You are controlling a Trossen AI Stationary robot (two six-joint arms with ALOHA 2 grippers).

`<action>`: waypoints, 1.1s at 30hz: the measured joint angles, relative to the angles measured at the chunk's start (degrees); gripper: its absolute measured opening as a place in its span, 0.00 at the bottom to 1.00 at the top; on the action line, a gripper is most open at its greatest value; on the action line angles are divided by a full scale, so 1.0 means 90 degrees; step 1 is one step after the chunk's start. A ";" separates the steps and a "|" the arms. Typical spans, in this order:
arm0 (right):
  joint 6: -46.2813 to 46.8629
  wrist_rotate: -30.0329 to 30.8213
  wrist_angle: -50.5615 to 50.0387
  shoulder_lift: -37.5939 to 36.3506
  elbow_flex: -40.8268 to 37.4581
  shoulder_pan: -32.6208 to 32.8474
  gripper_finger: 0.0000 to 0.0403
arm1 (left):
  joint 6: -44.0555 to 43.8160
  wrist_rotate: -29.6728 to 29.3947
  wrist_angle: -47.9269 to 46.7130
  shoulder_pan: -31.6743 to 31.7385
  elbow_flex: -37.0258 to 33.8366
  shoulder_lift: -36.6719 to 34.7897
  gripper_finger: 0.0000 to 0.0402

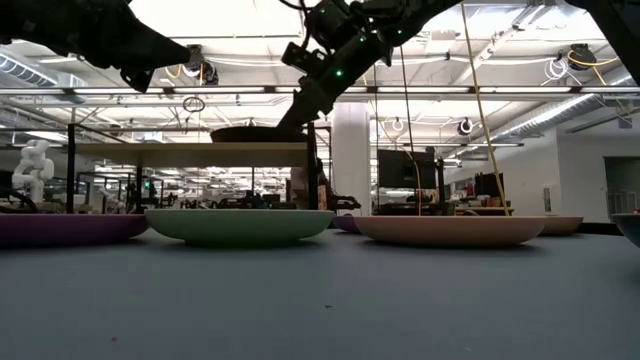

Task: Place and stack plates onto a shelf
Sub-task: Put the left black plate on the shelf

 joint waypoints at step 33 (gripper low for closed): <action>-0.0404 -0.0043 0.0034 -0.0002 -0.0002 0.0031 0.01 | 0.0131 -0.0002 -0.0016 0.0000 0.0000 0.0000 0.00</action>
